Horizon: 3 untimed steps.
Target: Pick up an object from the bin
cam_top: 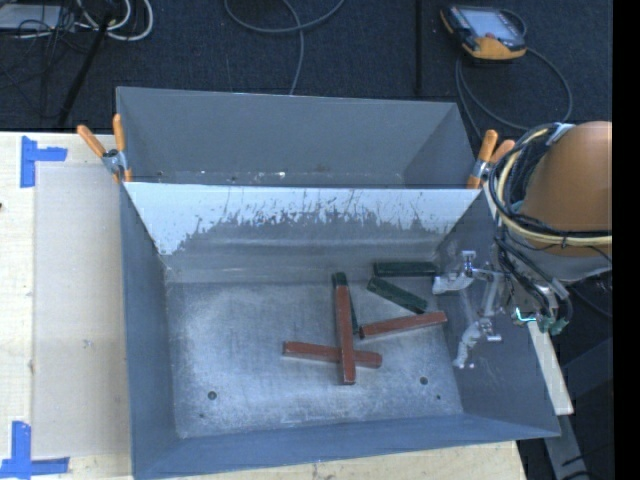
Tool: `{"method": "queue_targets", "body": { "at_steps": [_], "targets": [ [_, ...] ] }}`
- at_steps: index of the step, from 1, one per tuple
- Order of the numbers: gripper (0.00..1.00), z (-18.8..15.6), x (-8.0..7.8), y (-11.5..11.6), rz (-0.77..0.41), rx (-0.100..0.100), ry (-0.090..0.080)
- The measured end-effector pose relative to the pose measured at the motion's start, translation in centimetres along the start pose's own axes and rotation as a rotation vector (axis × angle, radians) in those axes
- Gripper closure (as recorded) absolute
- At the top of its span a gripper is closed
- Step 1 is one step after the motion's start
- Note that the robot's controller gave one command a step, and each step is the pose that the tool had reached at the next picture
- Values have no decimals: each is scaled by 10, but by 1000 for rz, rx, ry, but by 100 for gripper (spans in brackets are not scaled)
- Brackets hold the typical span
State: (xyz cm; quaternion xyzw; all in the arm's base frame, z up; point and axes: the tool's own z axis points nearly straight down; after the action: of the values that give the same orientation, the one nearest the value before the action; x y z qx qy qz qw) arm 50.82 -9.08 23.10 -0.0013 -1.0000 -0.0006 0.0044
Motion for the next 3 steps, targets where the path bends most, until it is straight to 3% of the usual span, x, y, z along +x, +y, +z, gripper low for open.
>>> {"method": "queue_targets", "body": {
  "at_steps": [1, 2, 3],
  "targets": [
    [0, -4, -2, 0, -3, 1, -8],
    [0, 48, -24, 3, 8, 3, -16],
    [0, 117, -18, 16, -129, 3, -11]
  ]
}}
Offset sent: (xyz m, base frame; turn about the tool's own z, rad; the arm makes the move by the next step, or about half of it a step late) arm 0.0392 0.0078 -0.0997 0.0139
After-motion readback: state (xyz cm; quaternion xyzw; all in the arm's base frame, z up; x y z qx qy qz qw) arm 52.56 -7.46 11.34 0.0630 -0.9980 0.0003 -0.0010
